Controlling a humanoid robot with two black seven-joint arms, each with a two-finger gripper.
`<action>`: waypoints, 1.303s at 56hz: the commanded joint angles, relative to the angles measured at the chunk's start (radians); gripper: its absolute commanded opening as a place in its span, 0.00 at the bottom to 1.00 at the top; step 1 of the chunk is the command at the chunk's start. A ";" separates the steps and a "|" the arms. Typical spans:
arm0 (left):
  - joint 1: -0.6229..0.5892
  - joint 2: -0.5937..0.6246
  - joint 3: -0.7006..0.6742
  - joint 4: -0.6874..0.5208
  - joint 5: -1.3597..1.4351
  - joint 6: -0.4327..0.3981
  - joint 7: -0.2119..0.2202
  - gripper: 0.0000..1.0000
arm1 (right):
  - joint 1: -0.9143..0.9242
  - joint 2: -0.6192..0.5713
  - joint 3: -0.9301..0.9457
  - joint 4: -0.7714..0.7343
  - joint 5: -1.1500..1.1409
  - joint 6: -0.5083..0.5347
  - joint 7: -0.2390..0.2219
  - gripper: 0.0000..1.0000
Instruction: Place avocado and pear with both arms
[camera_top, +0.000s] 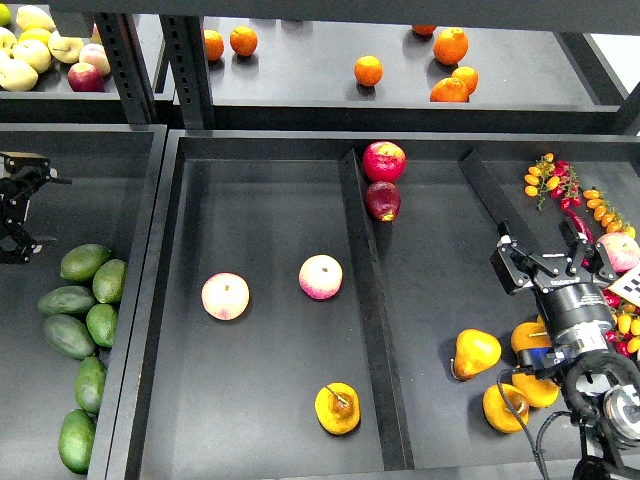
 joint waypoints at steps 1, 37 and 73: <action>0.086 -0.026 -0.143 -0.002 -0.060 0.000 0.000 0.98 | -0.001 0.000 -0.021 0.000 -0.001 0.001 -0.001 1.00; 0.520 -0.542 -0.920 -0.234 -0.070 0.000 0.000 0.98 | -0.059 -0.077 -0.290 0.000 -0.006 0.136 -0.024 1.00; 0.722 -0.760 -1.063 -0.576 -0.071 0.000 0.000 0.99 | 0.019 -0.511 -0.649 0.000 -0.165 0.354 -0.150 1.00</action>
